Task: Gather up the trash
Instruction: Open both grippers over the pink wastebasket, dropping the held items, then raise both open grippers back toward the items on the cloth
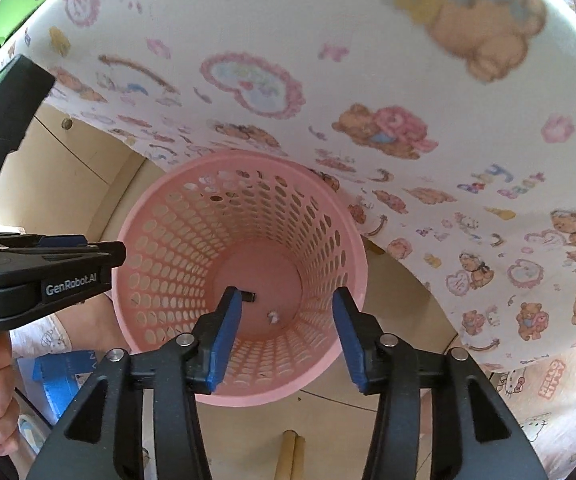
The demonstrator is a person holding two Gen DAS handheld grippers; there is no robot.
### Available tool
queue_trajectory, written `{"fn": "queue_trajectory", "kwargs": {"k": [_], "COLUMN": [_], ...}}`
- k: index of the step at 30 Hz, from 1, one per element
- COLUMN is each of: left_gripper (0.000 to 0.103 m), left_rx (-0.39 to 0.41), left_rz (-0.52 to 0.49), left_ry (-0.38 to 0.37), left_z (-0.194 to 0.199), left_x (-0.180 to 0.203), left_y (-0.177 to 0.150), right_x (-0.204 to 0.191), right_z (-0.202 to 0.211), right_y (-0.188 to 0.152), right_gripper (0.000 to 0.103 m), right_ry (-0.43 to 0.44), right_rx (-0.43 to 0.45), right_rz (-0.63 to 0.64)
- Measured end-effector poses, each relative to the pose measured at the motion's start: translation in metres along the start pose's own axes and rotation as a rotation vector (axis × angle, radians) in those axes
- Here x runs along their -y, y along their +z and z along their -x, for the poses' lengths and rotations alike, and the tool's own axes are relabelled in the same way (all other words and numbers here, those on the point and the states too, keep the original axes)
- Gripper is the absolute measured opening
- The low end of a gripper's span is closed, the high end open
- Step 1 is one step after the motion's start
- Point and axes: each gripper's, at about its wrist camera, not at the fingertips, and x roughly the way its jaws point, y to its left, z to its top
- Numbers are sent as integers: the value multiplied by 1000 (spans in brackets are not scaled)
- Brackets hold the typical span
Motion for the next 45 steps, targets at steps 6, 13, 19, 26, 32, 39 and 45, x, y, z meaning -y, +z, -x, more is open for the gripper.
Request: {"fn": "queue_trajectory", "kwargs": {"k": [6, 13, 19, 26, 32, 39, 45], "left_gripper": [39, 43, 56, 56, 56, 56, 67], "left_rx": [103, 257, 389, 446, 552, 646, 716], "left_rz": [25, 14, 44, 70, 45, -43, -49], "left_ry": [-39, -33, -43, -61, 2, 23, 29], "left_z": [35, 84, 117, 139, 170, 213, 249], "left_x": [-6, -17, -29, -37, -42, -37, -43], "left_y": [5, -4, -3, 4, 8, 22, 48], "right_x": [4, 6, 9, 6, -5, 6, 14], "right_z": [23, 57, 94, 123, 162, 182, 200], "right_y": [8, 16, 16, 22, 30, 62, 90], "right_gripper": [61, 61, 68, 68, 68, 68, 67], "right_ry": [-31, -33, -11, -28, -41, -43, -45], "right_rx": [77, 165, 264, 323, 393, 423, 435], "right_rz": [-15, -26, -35, 9, 97, 60, 87]}}
